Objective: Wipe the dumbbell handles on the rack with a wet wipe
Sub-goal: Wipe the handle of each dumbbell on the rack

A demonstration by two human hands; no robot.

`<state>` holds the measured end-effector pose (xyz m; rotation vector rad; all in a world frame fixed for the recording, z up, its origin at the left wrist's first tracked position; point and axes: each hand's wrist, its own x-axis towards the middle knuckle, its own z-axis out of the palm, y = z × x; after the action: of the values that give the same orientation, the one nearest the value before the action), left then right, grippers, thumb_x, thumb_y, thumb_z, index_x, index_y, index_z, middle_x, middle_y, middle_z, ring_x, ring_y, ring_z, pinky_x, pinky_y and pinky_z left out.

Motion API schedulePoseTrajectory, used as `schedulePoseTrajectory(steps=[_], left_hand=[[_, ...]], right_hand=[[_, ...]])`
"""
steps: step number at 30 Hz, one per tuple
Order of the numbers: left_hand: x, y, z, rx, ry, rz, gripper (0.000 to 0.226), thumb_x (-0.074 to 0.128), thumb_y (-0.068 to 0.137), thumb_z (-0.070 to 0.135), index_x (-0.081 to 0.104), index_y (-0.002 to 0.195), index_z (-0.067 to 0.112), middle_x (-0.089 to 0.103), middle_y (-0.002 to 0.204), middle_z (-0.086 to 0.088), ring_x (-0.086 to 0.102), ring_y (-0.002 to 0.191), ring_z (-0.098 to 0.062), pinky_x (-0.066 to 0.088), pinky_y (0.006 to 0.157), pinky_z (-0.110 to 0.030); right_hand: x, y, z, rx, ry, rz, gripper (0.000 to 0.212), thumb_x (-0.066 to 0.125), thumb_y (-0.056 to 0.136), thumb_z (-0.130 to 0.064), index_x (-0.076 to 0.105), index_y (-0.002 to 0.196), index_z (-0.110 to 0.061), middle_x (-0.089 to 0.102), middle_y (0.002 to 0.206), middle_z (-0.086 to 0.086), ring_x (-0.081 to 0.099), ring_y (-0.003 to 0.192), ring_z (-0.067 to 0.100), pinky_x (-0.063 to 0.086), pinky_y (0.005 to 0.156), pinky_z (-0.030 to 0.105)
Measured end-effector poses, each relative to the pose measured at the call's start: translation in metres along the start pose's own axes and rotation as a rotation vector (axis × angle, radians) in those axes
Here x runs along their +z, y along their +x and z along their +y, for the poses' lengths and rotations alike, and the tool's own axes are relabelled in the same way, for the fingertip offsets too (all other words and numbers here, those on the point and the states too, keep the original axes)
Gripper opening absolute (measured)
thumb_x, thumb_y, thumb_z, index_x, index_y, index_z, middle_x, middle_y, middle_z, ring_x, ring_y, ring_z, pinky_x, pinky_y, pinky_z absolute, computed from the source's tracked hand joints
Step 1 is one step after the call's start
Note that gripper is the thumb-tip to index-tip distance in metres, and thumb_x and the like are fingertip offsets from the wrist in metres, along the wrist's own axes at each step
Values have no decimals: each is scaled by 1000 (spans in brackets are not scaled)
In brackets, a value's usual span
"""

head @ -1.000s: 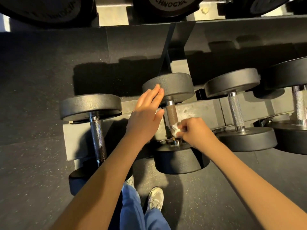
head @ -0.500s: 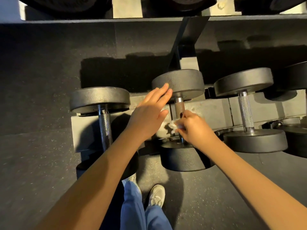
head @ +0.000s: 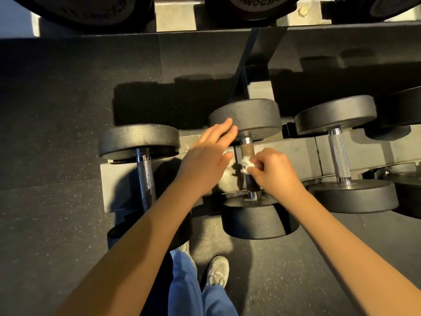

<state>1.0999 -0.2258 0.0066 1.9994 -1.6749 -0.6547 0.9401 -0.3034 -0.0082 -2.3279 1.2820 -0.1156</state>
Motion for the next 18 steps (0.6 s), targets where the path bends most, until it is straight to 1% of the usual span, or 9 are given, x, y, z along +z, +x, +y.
schedulePoseTrajectory(steps=[3, 4, 6, 8, 11, 13, 15, 16, 18], left_hand=[[-3, 1, 2, 5, 4, 9, 58, 45, 100, 17, 20, 151, 25, 11, 159, 12, 11, 146, -10, 32, 111, -35], [-3, 1, 3, 7, 6, 10, 58, 45, 99, 17, 21, 151, 25, 12, 159, 11, 12, 145, -10, 32, 110, -34], [-5, 1, 3, 8, 3, 7, 56, 45, 100, 18, 23, 151, 24, 13, 159, 11, 13, 145, -11, 31, 109, -32], [-6, 2, 4, 11, 9, 11, 55, 46, 100, 18, 25, 150, 24, 15, 159, 11, 14, 145, -11, 30, 109, -31], [-5, 3, 4, 8, 24, 19, 55, 47, 100, 18, 25, 150, 25, 16, 158, 11, 14, 145, -10, 26, 106, -24], [-4, 3, 3, 7, 15, 13, 55, 46, 100, 18, 25, 150, 25, 15, 159, 12, 13, 145, -10, 23, 103, -21], [-5, 3, 4, 5, 10, 9, 55, 46, 100, 19, 25, 150, 24, 15, 159, 11, 13, 145, -10, 25, 106, -25], [-5, 4, 4, 2, 10, 6, 55, 46, 100, 19, 25, 150, 25, 15, 159, 11, 13, 145, -10, 27, 107, -26], [-6, 4, 5, -2, 10, -4, 54, 45, 100, 20, 25, 150, 25, 15, 159, 12, 13, 145, -10, 28, 108, -28]], right_hand=[[-5, -14, 2, 64, 6, -123, 13, 68, 83, -12, 68, 95, -5, 58, 83, 2, 58, 79, 20, 40, 67, 21], [-8, -12, 2, 83, 44, -95, 16, 68, 84, -12, 68, 98, -6, 60, 83, 3, 59, 78, 19, 41, 66, 21], [-10, 1, -1, 103, 151, 63, 22, 67, 86, -14, 65, 106, -8, 62, 82, 5, 57, 73, 16, 45, 64, 22], [-9, 20, -3, 136, 229, 198, 24, 67, 86, -15, 63, 108, -8, 60, 83, 3, 54, 73, 15, 45, 67, 26], [2, 27, -3, 190, 254, 234, 21, 66, 88, -18, 66, 104, -5, 60, 84, 3, 51, 73, 12, 40, 63, 20], [3, 15, -1, 212, 249, 171, 21, 67, 87, -17, 67, 104, -4, 62, 86, 3, 52, 75, 12, 37, 64, 15], [-2, -1, 5, 215, 226, 23, 21, 69, 86, -16, 69, 103, -5, 65, 93, 3, 57, 81, 13, 42, 72, 18], [-5, -8, 8, 222, 210, -75, 18, 70, 85, -15, 69, 100, -5, 65, 94, 3, 60, 83, 15, 43, 73, 19], [-14, -13, 14, 238, 184, -211, 10, 70, 84, -13, 69, 93, -8, 64, 96, 4, 59, 83, 16, 42, 66, 16]])
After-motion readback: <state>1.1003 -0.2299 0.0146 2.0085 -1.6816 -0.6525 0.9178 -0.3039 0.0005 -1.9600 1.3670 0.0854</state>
